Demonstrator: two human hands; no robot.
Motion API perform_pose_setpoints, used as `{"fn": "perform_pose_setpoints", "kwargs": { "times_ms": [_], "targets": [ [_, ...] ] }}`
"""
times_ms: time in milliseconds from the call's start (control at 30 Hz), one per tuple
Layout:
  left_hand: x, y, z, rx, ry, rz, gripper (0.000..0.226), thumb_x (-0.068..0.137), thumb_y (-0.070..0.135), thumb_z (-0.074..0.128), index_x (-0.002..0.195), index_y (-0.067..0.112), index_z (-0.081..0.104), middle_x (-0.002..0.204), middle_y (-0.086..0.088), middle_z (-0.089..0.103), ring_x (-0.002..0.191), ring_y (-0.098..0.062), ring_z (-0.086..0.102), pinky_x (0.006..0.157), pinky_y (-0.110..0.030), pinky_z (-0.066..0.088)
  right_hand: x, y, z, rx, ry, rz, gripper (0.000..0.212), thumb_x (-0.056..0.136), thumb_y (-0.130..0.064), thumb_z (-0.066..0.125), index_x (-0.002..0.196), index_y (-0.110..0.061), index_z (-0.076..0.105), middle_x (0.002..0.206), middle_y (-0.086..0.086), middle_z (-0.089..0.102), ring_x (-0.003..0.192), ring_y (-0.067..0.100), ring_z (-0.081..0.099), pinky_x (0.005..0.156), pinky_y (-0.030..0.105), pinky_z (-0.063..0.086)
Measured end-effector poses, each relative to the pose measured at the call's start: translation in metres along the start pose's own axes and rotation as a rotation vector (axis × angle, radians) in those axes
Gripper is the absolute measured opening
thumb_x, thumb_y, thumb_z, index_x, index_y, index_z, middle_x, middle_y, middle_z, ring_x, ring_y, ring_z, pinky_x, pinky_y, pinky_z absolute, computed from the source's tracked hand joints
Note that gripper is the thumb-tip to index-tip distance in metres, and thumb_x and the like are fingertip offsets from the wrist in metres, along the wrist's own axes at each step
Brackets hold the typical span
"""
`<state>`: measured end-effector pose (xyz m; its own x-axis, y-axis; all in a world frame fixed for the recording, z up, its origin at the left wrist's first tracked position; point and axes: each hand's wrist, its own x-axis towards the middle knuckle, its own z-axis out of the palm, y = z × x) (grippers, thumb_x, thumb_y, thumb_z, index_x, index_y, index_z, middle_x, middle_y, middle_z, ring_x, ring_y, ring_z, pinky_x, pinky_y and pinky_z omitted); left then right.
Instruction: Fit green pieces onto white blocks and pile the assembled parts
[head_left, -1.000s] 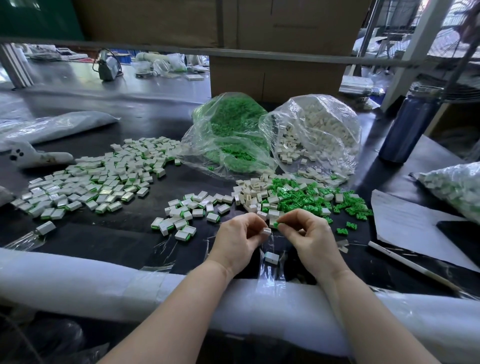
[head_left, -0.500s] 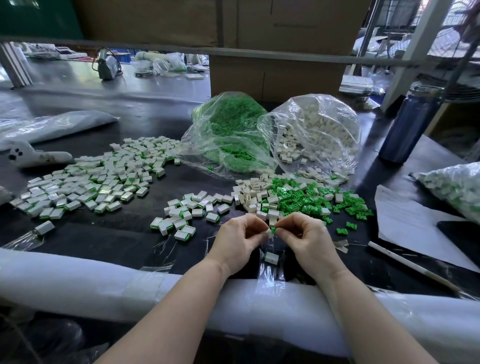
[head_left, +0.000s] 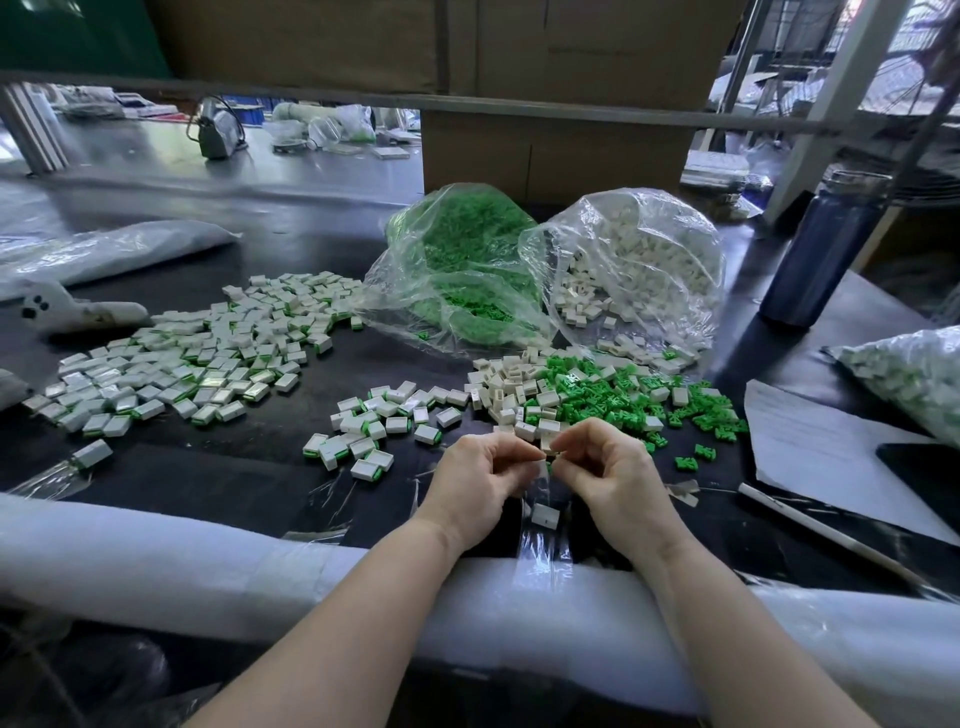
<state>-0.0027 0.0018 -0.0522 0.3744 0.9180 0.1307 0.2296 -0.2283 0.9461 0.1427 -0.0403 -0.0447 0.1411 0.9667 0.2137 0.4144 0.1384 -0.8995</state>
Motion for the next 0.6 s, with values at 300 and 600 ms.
{"fn": "perform_pose_setpoints", "kwargs": {
  "times_ms": [300,600],
  "targets": [
    [-0.0032,0.005,0.0012,0.082,-0.016,0.058,0.011,0.081,0.0,0.067,0.089,0.005,0.071,0.084,-0.004,0.066,0.083,-0.016,0.063,0.087,-0.031,0.052,0.0003,-0.0027,-0.0013,0.002,-0.027,0.01,0.027,0.075,0.01,0.068,0.071,-0.015,0.06,0.071,0.001,0.063,0.067,0.009,0.058,0.066,0.017,0.05],
    [-0.0048,0.0091,-0.0007,0.151,-0.045,0.109,0.01,0.08,0.001,0.068,0.089,0.002,0.071,0.085,-0.006,0.065,0.081,-0.014,0.06,0.083,-0.023,0.049,0.0007,-0.0016,-0.0028,0.039,-0.053,0.012,0.032,0.072,0.014,0.068,0.065,-0.016,0.06,0.065,-0.004,0.061,0.061,0.004,0.057,0.064,0.017,0.049]
  ]
}}
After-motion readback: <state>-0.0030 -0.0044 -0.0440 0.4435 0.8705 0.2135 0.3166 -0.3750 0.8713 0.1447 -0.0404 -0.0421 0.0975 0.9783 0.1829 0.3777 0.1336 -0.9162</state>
